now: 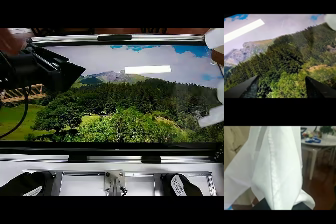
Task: Fold the shirts.
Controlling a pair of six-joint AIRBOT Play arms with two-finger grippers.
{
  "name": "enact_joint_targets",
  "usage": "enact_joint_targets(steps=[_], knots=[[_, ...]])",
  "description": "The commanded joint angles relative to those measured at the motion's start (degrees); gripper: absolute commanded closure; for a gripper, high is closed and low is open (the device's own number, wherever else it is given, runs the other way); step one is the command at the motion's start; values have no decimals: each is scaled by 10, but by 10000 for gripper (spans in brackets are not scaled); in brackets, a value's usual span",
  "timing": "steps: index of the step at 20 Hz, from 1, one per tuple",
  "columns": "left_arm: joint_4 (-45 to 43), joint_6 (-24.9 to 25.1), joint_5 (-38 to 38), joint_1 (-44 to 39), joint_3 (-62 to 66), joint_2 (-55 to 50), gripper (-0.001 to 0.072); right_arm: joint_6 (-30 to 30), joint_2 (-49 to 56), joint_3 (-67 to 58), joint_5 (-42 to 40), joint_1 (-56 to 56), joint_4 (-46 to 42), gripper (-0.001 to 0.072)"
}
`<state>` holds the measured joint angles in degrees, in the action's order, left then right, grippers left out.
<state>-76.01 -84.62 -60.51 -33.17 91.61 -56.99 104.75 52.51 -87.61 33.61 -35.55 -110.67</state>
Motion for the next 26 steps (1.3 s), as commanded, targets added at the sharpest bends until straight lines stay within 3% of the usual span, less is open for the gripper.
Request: enact_joint_targets(steps=[1, 12, 17, 26], knots=[[-1, -1, -2, 0, 0, -3, 28, 59, 35, -1, -42, -57, -5, 656], [-1, -10, -2, -1, 0, -4, 29, 61, 156, -63, -146, -81, -104, 656], [25, -40, -90, -1, 0, -4, 34, 82, 214, -135, -140, -97, -101, 656], [20, -64, -115, -1, 0, -4, 37, 87, 239, -145, -131, -129, -103, 656]])
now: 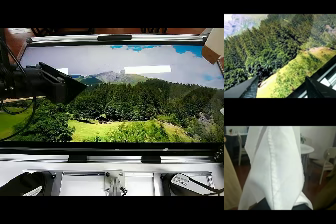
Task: Fold the shirts.
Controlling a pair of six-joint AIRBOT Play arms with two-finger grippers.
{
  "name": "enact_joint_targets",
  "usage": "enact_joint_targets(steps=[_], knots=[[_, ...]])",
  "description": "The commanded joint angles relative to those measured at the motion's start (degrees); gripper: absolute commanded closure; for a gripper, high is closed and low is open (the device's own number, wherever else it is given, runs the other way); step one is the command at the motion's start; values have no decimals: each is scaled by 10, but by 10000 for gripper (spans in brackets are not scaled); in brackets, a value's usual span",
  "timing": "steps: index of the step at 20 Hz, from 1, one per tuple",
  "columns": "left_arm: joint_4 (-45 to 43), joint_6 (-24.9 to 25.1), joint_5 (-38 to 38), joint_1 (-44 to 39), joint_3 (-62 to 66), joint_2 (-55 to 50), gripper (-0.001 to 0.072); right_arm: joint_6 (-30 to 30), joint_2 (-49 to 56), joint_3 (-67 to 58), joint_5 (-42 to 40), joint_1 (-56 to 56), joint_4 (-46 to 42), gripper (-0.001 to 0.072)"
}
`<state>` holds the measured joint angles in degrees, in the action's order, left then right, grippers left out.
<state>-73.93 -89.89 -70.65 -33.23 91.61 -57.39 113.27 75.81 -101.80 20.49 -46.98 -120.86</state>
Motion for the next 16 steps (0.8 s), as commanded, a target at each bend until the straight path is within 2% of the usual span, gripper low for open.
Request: enact_joint_targets(steps=[1, 12, 16], knots=[[0, -11, -14, 0, 0, 0, 37, 2, 7, -3, 2, -24, 2, 655], [-21, -35, -14, 0, 0, 0, 37, 3, 7, -3, 3, -112, 6, 655], [-21, -35, -14, 0, 0, 0, 37, 3, 6, -3, 56, -145, 24, 655]])
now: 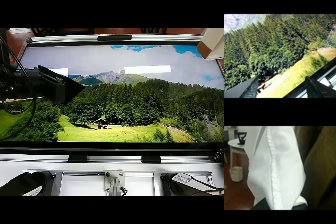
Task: Fold the shirts.
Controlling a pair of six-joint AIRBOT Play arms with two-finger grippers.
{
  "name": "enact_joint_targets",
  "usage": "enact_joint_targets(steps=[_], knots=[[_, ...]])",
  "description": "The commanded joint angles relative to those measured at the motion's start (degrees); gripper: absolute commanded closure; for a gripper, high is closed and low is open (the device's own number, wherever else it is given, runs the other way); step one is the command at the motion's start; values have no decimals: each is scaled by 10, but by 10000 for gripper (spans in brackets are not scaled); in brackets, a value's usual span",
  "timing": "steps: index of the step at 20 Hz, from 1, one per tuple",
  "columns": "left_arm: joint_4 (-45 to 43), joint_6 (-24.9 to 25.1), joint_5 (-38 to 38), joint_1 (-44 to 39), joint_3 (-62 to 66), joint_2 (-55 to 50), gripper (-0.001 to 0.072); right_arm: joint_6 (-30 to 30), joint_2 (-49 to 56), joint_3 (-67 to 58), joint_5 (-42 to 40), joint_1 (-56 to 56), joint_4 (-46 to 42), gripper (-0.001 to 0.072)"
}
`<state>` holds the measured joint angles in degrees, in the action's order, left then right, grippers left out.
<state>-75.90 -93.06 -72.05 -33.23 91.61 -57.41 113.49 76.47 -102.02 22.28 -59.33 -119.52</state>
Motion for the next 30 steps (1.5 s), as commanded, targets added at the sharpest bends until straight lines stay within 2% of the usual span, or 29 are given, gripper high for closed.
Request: enact_joint_targets(steps=[1, 4, 8, 13, 14, 15, 16, 19, 23, 26, 30], knots=[[-1, -3, 0, 0, 0, 0, 40, 0, -2, -1, 61, -25, 11, 655], [-1, -2, 35, 0, 0, 0, 58, -2, -10, -1, 115, -28, 2, 654], [-9, 0, 63, 0, 0, 0, 58, -7, -39, -1, 128, -28, -23, 655], [-12, 0, 117, 0, 0, 0, 58, -57, -71, -1, 242, -28, -11, 646], [-14, -1, 122, 0, 0, 0, 58, -68, -74, -1, 258, -28, 10, 587], [-17, -1, 120, 0, 0, 0, 58, -86, -76, -1, 270, -28, 28, 399], [-17, -1, 118, 0, 0, 0, 58, -108, -78, -1, 286, -27, 48, 248], [-22, 0, 119, 0, 0, 0, 58, -145, -100, -1, 342, -27, 100, 248], [-56, -3, 130, 0, 0, 0, 58, -146, -142, -1, 407, -28, 122, 251], [-57, -2, 131, 0, 0, 0, 58, -148, -174, -1, 458, -28, 178, 252], [-103, -3, 130, 0, 0, 0, 58, -204, -186, 0, 630, -28, 245, 252]])
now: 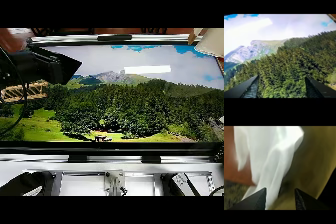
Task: Fold the shirts.
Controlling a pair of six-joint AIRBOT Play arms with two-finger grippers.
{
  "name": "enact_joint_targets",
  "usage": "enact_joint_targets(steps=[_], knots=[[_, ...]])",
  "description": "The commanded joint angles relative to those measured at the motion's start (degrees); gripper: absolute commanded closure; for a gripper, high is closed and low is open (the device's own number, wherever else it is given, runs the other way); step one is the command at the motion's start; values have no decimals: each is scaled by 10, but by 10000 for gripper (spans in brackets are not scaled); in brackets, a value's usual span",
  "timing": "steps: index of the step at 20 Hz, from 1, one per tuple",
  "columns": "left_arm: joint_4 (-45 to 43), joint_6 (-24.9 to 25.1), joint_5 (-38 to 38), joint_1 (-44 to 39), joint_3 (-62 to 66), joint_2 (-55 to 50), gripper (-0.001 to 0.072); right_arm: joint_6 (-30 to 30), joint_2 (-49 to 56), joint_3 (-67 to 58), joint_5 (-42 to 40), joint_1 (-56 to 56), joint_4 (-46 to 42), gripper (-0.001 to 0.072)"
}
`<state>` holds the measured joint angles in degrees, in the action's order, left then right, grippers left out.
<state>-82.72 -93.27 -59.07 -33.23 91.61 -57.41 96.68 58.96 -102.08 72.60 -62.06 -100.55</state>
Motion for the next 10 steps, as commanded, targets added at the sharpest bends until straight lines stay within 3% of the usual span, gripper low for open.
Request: enact_joint_targets(steps=[1, 2, 3, 4, 5, 7, 10], knots=[[-47, 0, -1, 0, 0, 0, 58, -56, -10, 1, 163, 0, 65, 254], [-55, -1, -5, 0, 0, 0, 58, -78, -10, 3, 188, 0, 79, 287], [-68, -8, -15, 0, 0, -1, 113, -85, -10, 7, 213, 0, 111, 287], [-89, -29, -31, 0, 0, -2, 251, -92, -10, 13, 238, 0, 156, 287], [-112, -51, -54, 0, 0, -7, 326, -97, -10, 26, 269, 12, 213, 287], [-172, -77, -133, 0, 0, -31, 326, -73, -14, 80, 312, 85, 268, 288], [-240, -106, -319, 2, 0, -103, 323, -43, -46, 201, 267, 297, 226, 287]])
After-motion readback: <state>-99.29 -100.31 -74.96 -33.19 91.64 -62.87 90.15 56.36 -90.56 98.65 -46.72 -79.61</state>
